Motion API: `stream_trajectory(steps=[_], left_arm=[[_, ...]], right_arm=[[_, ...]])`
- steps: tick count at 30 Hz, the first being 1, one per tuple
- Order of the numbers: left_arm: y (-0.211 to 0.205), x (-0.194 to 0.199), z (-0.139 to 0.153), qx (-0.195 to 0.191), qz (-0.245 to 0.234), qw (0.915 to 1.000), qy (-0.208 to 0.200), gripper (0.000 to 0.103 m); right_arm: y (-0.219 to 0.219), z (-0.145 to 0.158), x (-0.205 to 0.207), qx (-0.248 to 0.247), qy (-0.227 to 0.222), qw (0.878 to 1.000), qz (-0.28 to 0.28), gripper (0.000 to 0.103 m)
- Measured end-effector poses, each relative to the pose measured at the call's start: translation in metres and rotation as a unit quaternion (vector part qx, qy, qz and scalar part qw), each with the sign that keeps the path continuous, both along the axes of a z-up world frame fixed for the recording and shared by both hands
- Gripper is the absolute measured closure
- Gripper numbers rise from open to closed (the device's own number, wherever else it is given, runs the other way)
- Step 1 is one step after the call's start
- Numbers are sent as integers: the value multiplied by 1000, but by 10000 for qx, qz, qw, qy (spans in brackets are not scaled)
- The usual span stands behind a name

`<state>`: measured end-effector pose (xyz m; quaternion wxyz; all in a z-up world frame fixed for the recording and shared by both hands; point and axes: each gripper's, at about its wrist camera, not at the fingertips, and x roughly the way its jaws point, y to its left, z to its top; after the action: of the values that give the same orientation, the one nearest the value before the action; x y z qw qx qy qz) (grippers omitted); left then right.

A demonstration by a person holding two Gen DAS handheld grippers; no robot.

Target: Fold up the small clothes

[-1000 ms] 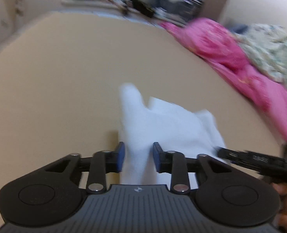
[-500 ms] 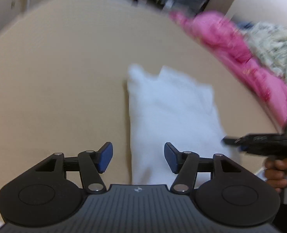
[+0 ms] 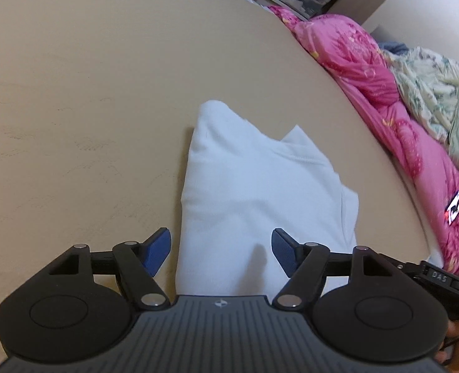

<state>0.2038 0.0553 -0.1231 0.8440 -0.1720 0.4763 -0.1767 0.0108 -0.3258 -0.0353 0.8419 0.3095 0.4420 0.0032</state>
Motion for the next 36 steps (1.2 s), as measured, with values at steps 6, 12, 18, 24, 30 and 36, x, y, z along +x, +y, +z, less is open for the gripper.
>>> stream_trajectory(steps=[6,12,18,24,30,36], left_arm=[[-2,20,-11,-3,91,9998,157,27],[-12,44,-32,-167,52,9993,334,27],[-39,47,-24,220,-196,9994,-174,62],[-25,32,37,-15,-80,9910,-1338,66],[9,42,28,314,812,9918,-935,45],[10,40,5,344,416,9985,-68,43]], right_arm=[[24,-33,39,167,328,9993,99,38],[43,-47,59,-7,39,9999,140,53],[46,-42,65,183,-105,9996,180,81],[53,8,72,153,-1532,9873,382,85],[55,10,99,-343,-1309,9904,290,51],[48,-11,89,130,-348,9988,325,51]])
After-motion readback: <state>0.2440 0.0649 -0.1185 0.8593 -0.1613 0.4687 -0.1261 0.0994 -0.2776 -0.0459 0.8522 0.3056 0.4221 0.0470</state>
